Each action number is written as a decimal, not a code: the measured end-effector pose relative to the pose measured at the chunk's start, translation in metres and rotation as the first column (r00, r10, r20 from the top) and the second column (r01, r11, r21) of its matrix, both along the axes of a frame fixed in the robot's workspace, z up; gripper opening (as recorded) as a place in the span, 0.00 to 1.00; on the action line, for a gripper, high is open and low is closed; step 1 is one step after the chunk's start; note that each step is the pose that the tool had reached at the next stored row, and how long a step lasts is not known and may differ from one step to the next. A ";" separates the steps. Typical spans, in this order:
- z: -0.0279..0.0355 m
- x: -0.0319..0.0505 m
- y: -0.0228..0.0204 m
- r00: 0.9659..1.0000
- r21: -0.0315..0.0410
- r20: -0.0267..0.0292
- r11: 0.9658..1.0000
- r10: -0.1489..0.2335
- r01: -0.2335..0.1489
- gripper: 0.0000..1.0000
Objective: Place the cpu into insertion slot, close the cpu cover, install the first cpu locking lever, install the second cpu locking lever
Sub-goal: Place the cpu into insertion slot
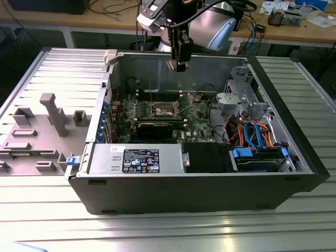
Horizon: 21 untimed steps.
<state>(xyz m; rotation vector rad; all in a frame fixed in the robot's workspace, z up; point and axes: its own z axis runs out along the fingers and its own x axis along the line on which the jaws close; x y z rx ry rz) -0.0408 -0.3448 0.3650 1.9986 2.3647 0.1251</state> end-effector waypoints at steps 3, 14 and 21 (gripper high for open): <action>0.0000 0.0000 0.0000 1.000 0.000 0.000 1.000 -0.002 0.002 0.54; -0.0002 -0.0010 0.0000 1.000 0.000 0.000 1.000 -0.028 0.028 0.54; -0.0005 -0.0011 0.0000 0.994 0.000 0.000 0.994 -0.112 0.112 0.54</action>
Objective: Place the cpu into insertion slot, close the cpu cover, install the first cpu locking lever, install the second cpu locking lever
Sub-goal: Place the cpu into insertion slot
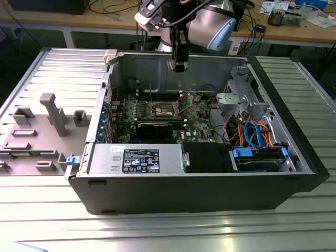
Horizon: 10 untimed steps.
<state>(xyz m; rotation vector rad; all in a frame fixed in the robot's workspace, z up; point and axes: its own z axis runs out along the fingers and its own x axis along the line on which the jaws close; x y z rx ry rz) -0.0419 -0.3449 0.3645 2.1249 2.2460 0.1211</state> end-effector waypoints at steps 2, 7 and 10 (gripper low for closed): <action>0.0000 -0.0003 0.0000 1.000 0.000 0.000 1.000 -0.015 0.015 0.54; -0.0002 -0.0030 0.0001 1.000 0.000 0.000 1.000 -0.030 0.030 0.54; -0.0007 -0.0041 0.0000 0.999 0.000 0.000 0.999 -0.052 0.052 0.54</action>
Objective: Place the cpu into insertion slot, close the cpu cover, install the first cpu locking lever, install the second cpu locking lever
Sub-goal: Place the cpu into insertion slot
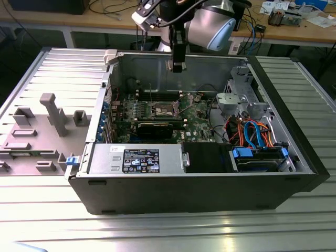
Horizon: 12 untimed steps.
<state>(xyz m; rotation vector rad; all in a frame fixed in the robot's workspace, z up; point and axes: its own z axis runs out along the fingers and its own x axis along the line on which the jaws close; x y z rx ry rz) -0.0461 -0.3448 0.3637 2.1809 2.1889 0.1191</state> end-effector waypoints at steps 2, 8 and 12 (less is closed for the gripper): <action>-0.0003 -0.0003 0.0000 1.000 0.000 0.000 1.000 -0.015 0.015 0.54; -0.0037 -0.0075 0.0001 1.000 0.000 0.000 1.000 -0.020 0.020 0.54; -0.0082 -0.0080 0.0001 1.000 -0.001 0.000 1.000 -0.021 0.021 0.54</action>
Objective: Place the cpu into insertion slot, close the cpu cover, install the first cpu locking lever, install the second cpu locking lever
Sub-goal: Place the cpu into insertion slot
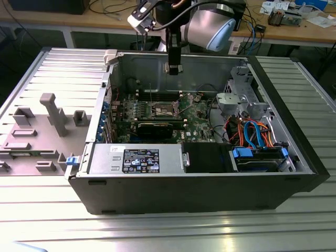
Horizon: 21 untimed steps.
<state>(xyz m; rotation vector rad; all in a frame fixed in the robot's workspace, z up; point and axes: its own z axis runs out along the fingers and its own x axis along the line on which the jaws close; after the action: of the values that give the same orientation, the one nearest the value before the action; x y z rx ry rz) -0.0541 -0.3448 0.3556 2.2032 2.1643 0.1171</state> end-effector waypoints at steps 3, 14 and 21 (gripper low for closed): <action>-0.0039 -0.0002 0.0000 1.000 -0.001 0.000 1.000 -0.001 0.001 0.54; -0.0070 -0.0008 0.0000 1.000 -0.001 -0.001 1.000 -0.004 0.004 0.54; -0.0071 -0.0005 0.0000 1.000 -0.001 0.000 1.000 -0.004 0.004 0.54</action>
<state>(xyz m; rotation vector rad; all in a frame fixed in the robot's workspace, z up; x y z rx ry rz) -0.0546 -0.3448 0.3485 2.2070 2.1597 0.1152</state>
